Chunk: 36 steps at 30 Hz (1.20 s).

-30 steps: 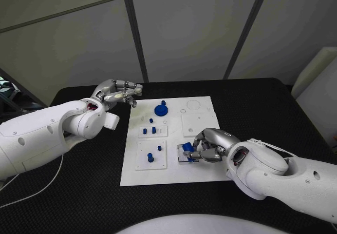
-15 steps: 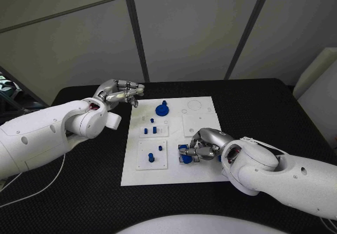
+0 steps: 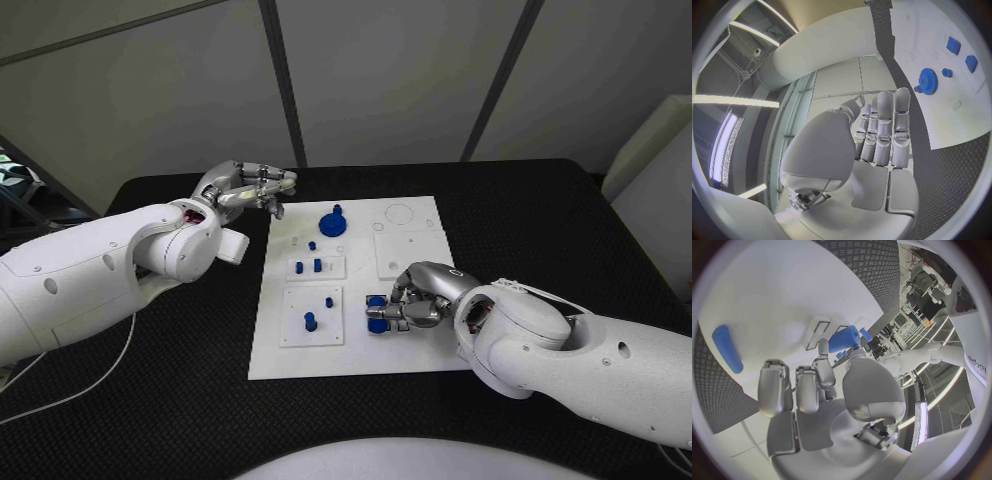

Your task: Assemble the parts on the task board

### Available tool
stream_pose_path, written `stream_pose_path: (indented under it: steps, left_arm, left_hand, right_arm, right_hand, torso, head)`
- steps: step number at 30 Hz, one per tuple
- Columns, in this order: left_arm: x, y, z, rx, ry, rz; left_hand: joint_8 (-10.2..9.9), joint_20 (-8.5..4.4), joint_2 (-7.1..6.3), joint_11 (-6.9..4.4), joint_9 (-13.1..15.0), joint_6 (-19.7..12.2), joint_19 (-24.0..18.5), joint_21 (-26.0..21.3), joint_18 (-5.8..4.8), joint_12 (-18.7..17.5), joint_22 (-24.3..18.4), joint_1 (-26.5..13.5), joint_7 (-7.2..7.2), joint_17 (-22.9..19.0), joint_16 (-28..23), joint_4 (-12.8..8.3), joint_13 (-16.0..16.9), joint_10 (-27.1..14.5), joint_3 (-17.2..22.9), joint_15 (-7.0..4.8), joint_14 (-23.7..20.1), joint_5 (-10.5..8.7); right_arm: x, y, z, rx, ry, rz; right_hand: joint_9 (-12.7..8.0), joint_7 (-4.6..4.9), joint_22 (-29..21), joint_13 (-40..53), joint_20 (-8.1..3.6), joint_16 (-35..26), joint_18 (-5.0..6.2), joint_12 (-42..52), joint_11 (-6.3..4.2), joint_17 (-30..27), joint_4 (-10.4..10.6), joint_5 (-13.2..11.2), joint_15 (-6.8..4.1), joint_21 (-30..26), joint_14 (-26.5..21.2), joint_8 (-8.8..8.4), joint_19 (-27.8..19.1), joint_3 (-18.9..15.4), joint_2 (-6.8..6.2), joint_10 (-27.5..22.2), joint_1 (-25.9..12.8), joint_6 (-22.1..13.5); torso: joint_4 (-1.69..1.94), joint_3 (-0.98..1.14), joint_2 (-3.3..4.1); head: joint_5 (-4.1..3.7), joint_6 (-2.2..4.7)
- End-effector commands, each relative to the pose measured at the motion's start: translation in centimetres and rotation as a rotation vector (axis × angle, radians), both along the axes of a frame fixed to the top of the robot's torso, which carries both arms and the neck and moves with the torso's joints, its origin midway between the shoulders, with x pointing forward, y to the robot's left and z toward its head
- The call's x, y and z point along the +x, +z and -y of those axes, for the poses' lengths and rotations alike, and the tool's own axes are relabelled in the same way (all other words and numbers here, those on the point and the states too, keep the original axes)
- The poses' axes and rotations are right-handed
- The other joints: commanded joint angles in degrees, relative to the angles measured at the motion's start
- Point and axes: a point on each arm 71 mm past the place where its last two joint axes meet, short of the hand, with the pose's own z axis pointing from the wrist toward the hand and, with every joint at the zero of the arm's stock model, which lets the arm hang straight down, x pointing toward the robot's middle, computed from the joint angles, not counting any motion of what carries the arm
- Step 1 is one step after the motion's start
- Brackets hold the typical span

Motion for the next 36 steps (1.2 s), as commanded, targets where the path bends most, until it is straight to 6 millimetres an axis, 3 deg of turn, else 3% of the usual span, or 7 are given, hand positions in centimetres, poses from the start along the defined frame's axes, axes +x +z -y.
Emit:
stream_pose_path:
  steps: [1,11,18,36]
  left_arm:
    - [0.02,0.19,0.01,-0.009,-0.006,0.01]
    - [0.0,0.19,-0.14,-0.007,-0.003,0.008]
    - [0.01,0.16,-0.1,-0.007,-0.005,0.006]
    - [-0.02,0.17,-0.06,-0.007,-0.006,0.005]
  left_hand:
    - [0.23,-0.01,0.01,-0.1,-0.05,-0.39,0.21,-0.3,-0.16,0.18,-0.06,-0.68,0.13,-0.06,-0.25,0.37,0.05,-0.36,-0.01,0.33,0.04,0.32]
    - [0.23,-0.01,0.01,-0.1,-0.05,-0.39,0.21,-0.3,-0.16,0.18,-0.06,-0.68,0.13,-0.06,-0.25,0.37,0.05,-0.36,-0.01,0.33,0.04,0.32]
    - [0.25,0.0,0.05,-0.1,-0.05,-0.42,0.23,-0.33,-0.16,0.23,-0.08,-0.68,0.13,-0.05,-0.24,0.38,0.07,-0.41,0.03,0.33,0.05,0.33]
    - [0.29,0.01,0.24,-0.09,-0.04,-0.44,0.27,-0.39,-0.16,0.31,-0.12,-0.69,0.14,-0.05,-0.22,0.43,0.09,-0.48,0.13,0.33,0.05,0.36]
  right_arm:
    - [-0.21,0.5,-0.18,0.007,0.012,0.038]
    - [-0.85,1.09,0.28,0.025,0.046,0.063]
    - [-0.95,1.13,0.44,0.021,0.051,0.062]
    - [-0.1,0.38,0.34,-0.014,0.037,0.051]
  right_hand:
    - [0.19,-0.22,1.69,0.31,-0.2,-0.16,-0.95,0.2,-0.13,5.14,-0.02,0.86,-0.15,0.03,4.07,0.31,-0.13,0.39,0.46,0.18,-0.33,-0.07]
    - [1.14,-0.54,1.96,1.27,-0.46,-0.16,-1.0,0.6,-0.43,5.4,-1.13,2.73,-0.41,0.14,4.14,0.84,0.0,2.0,-0.6,0.81,8.67,0.08]
    - [1.22,-0.56,2.07,1.42,-0.48,-0.1,-1.02,0.69,-0.45,5.52,-1.11,2.77,-0.43,0.2,4.17,0.9,0.04,2.03,-0.57,0.9,9.31,0.11]
    - [1.78,-0.71,2.35,1.81,-0.57,-0.1,-1.08,0.76,-0.59,5.69,-1.79,2.1,-0.54,0.33,4.2,1.35,0.15,2.36,0.16,1.13,13.75,0.38]
  torso:
    - [-0.05,0.04,0.0]
    - [-0.09,0.02,-0.11]
    - [0.09,-0.02,-0.04]
    - [0.09,-0.04,0.05]
  head:
    - [-0.09,0.02]
    - [0.04,-0.03]
    - [-0.01,0.05]
    - [0.24,-0.22]
